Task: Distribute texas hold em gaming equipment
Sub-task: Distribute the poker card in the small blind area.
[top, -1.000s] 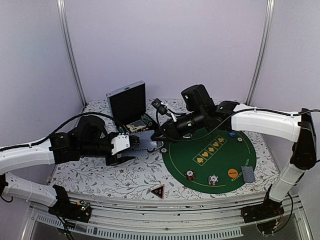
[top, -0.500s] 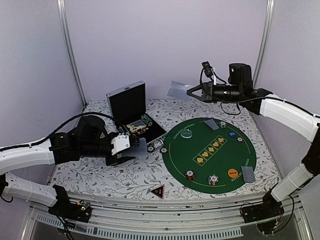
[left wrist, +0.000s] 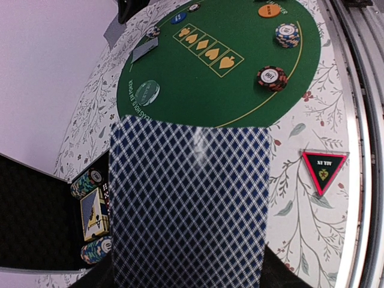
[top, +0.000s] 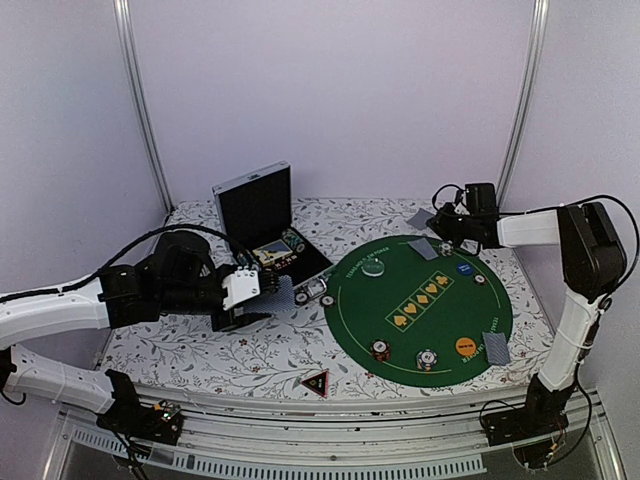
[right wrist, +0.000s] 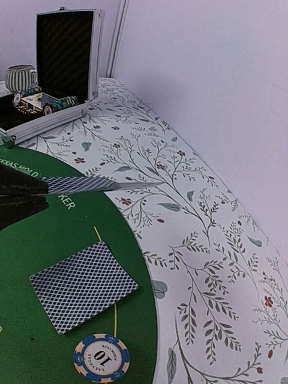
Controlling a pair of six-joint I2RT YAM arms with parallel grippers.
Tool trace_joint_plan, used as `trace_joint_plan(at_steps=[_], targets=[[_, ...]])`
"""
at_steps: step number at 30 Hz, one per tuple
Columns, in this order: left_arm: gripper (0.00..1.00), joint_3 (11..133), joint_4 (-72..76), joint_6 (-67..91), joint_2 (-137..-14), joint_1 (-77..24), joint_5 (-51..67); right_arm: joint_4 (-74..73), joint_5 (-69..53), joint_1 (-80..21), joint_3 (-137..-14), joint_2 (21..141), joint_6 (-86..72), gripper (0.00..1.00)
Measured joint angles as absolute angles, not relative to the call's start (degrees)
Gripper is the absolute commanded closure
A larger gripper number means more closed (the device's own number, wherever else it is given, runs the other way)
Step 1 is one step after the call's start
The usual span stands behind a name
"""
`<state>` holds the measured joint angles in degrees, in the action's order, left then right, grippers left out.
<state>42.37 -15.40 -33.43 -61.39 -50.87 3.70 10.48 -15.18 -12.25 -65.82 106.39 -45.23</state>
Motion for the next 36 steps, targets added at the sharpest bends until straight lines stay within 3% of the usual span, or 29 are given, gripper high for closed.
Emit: trace_joint_plan(at_steps=[31, 36], targets=[[0.41, 42.35, -15.38, -33.43, -60.69, -50.87, 3.79, 13.78, -11.70, -12.36, -64.23, 115.18, -50.68, 0.97], [0.41, 42.33, -15.38, -33.43, -60.64, -50.87, 3.79, 13.80, -12.58, -12.36, -64.20, 115.24, -51.13, 0.89]])
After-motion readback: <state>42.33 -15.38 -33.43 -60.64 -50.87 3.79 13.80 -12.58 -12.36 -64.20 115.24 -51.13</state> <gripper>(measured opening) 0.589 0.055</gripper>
